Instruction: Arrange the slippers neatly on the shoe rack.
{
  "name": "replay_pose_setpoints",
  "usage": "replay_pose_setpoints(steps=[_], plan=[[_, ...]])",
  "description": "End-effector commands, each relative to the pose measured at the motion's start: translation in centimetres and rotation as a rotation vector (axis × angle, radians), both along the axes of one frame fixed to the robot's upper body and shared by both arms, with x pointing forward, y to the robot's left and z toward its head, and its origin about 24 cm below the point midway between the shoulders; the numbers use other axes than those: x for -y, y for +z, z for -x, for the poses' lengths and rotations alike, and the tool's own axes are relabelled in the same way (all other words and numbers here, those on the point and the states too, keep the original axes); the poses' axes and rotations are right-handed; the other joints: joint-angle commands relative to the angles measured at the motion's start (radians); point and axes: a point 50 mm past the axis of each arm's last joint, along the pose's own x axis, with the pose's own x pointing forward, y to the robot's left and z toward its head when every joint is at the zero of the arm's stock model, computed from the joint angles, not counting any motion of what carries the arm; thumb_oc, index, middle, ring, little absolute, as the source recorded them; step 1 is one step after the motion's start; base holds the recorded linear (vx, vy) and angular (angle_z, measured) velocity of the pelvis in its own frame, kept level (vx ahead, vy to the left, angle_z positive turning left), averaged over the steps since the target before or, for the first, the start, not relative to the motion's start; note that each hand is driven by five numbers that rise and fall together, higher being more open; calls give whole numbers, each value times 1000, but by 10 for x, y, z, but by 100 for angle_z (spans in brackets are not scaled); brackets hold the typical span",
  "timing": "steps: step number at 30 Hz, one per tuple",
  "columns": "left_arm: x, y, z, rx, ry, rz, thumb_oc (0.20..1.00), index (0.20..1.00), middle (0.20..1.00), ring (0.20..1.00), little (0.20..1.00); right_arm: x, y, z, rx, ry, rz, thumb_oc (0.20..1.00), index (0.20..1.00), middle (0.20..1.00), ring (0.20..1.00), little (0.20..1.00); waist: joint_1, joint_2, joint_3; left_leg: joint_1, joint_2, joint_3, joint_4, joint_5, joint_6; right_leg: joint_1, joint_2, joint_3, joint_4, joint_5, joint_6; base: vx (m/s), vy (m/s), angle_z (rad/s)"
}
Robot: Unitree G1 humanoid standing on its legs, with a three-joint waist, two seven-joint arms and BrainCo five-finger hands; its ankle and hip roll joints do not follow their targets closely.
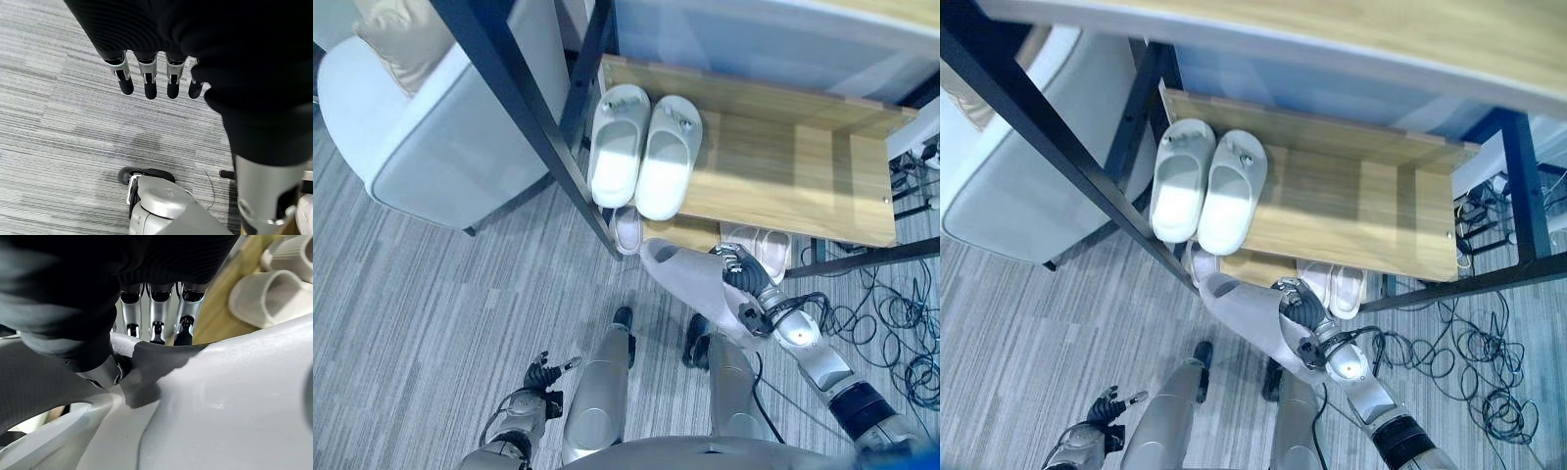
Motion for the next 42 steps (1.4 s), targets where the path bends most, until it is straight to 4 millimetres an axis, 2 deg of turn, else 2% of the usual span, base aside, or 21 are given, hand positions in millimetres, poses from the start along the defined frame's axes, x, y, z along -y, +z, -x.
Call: replay_pose_setpoints(steps=[1, 6, 7, 8, 9, 11, 12, 14, 15, 16, 17, 18, 19, 20, 23, 25, 28, 30, 35, 39, 42], plan=[[-10, 7, 0, 84, 85, -23, 1000, 1000, 1000, 1000, 1000, -10, 25, -3, 134, 50, -37, 200, 200, 200, 200, 200, 5, 13, -38, -10, 65, -39, -13, -47, -26, 27, -18, 29, 81, -118, 23, 4, -26, 7], [-15, 29, -26, 252, 140, 16, 1000, 1000, 1000, 1000, 1000, -18, 57, -21, 250, 86, -35, 200, 200, 200, 200, 200, 22, 20, -48, -234, 33, -55, 186, -101, -10, -192, -41, 63, 260, -190, -9, -83, -17, 3], [-13, 36, -33, 315, 166, 44, 1000, 1000, 1000, 1000, 1000, -20, 69, -30, 291, 83, -42, 200, 200, 200, 200, 200, 36, 24, -55, -319, 19, -52, 260, -119, -6, -278, -49, 76, 330, -208, -19, -109, 22, 10], [-20, 29, -26, 283, 231, 88, 1000, 1000, 1000, 1000, 1000, -24, 84, -46, 330, 72, -33, 200, 200, 200, 200, 200, 46, 30, -68, -406, 3, -53, 338, -137, -4, -374, -51, 97, 409, -235, -32, -123, 44, 13], [-16, 43, -53, 360, 281, 104, 1000, 1000, 1000, 1000, 1000, -31, 101, -46, 388, 111, -47, 200, 200, 200, 200, 200, 32, 24, -79, -489, -1, -46, 415, -157, -2, -458, -51, 118, 480, -252, -41, -68, 44, 13], [-14, 52, -65, 412, 295, 121, 1000, 1000, 1000, 1000, 1000, -34, 106, -49, 397, 115, -43, 200, 200, 200, 200, 200, 29, 25, -94, -545, -4, -49, 472, -178, 3, -519, -53, 130, 540, -272, -49, -4, 37, -11], [-31, 87, -99, 606, 403, 169, 1000, 1000, 1000, 1000, 1000, -41, 133, -66, 473, 106, -46, 200, 200, 200, 200, 200, 30, 27, -120, -662, -6, -54, 606, -218, 10, -647, -47, 155, 688, -307, -56, 15, 60, -18], [-47, 76, -64, 560, 371, 98, 1000, 1000, 1000, 1000, 1000, -29, 156, -82, 539, 19, -64, 200, 200, 200, 200, 200, 70, 44, -127, -784, -26, -59, 763, -259, 21, -776, -56, 177, 843, -341, -65, 28, 65, -11], [-58, 89, -65, 626, 414, 62, 1000, 1000, 1000, 1000, 1000, -30, 159, -81, 560, 4, -67, 200, 200, 200, 200, 200, 75, 46, -127, -812, -26, -57, 800, -273, 23, -802, -51, 185, 882, -354, -71, 69, 55, -13], [-60, 97, -72, 664, 447, 116, 1000, 1000, 1000, 1000, 1000, -22, 183, -93, 614, -57, -61, 200, 200, 200, 200, 200, 81, 51, -123, -877, -39, -55, 903, -302, 28, -871, -46, 196, 980, -379, -79, 89, 34, -4], [-64, 86, -60, 618, 448, 128, 1000, 1000, 1000, 1000, 1000, -9, 200, -105, 636, -126, -55, 200, 200, 200, 200, 200, 96, 50, -126, -906, -50, -57, 952, -312, 29, -908, -48, 204, 1035, -391, -78, 115, 40, 4], [-77, 82, -57, 594, 539, 112, 1000, 1000, 1000, 1000, 1000, -11, 209, -111, 639, -138, -49, 200, 200, 200, 200, 200, 93, 42, -131, -930, -50, -59, 997, -324, 23, -933, -38, 217, 1080, -403, -82, 104, 22, 0], [-88, 99, -73, 641, 544, 66, 1000, 1000, 1000, 1000, 1000, -18, 216, -112, 647, -127, -60, 200, 200, 200, 200, 200, 80, 36, -122, -953, -47, -54, 1042, -340, 26, -953, -32, 232, 1125, -417, -90, 82, 34, -5], [-86, 113, -95, 659, 513, 80, 1000, 1000, 1000, 1000, 1000, -25, 234, -114, 675, -106, -64, 200, 200, 200, 200, 200, 69, 30, -99, -954, -43, -49, 1078, -355, 27, -960, -23, 250, 1162, -425, -94, 54, 51, 2], [-106, 145, -117, 699, 546, 22, 1000, 1000, 1000, 1000, 1000, -26, 253, -123, 689, -145, -60, 200, 200, 200, 200, 200, 57, 23, -44, -954, -45, -58, 1182, -396, 24, -974, -7, 297, 1289, -462, -107, 52, 51, -9], [-134, 196, -140, 757, 547, -52, 1000, 1000, 1000, 1000, 1000, -27, 284, -136, 688, -197, -31, 200, 200, 200, 200, 200, 54, 13, 30, -954, -40, -73, 1291, -437, 17, -974, 12, 349, 1426, -493, -111, 22, 44, -33], [-154, 261, -158, 834, 495, -184, 1000, 1000, 1000, 1000, 1000, -32, 295, -148, 633, -234, -28, 200, 200, 200, 200, 200, 51, 14, 79, -954, -33, -79, 1354, -458, 9, -975, 26, 385, 1499, -509, -115, -26, 41, -26], [-164, 319, -168, 899, 479, -252, 1000, 1000, 1000, 1000, 1000, -36, 304, -156, 586, -279, 16, 200, 200, 200, 200, 200, 46, 19, 109, -954, -34, -86, 1396, -474, 5, -975, 32, 406, 1550, -519, -116, -38, 30, -3], [-153, 396, -183, 983, 434, -339, 1000, 1000, 1000, 1000, 1000, -52, 321, -158, 581, -307, 124, 200, 200, 200, 200, 200, 51, 17, 151, -954, -28, -81, 1439, -490, -9, -975, 31, 430, 1601, -529, -119, -24, -7, -2], [-143, 409, -189, 1019, 444, -309, 1000, 1000, 1000, 1000, 1000, -59, 330, -157, 595, -328, 151, 200, 200, 200, 200, 200, 67, 13, 163, -954, -32, -81, 1438, -489, -14, -975, 31, 440, 1612, -530, -119, 0, -11, 0], [-133, 408, -196, 1017, 445, -290, 1000, 1000, 1000, 1000, 1000, -64, 332, -156, 599, -333, 208, 200, 200, 200, 200, 200, 84, 0, 161, -954, -42, -86, 1432, -484, -20, -969, 20, 440, 1616, -531, -119, 15, -73, 9]])
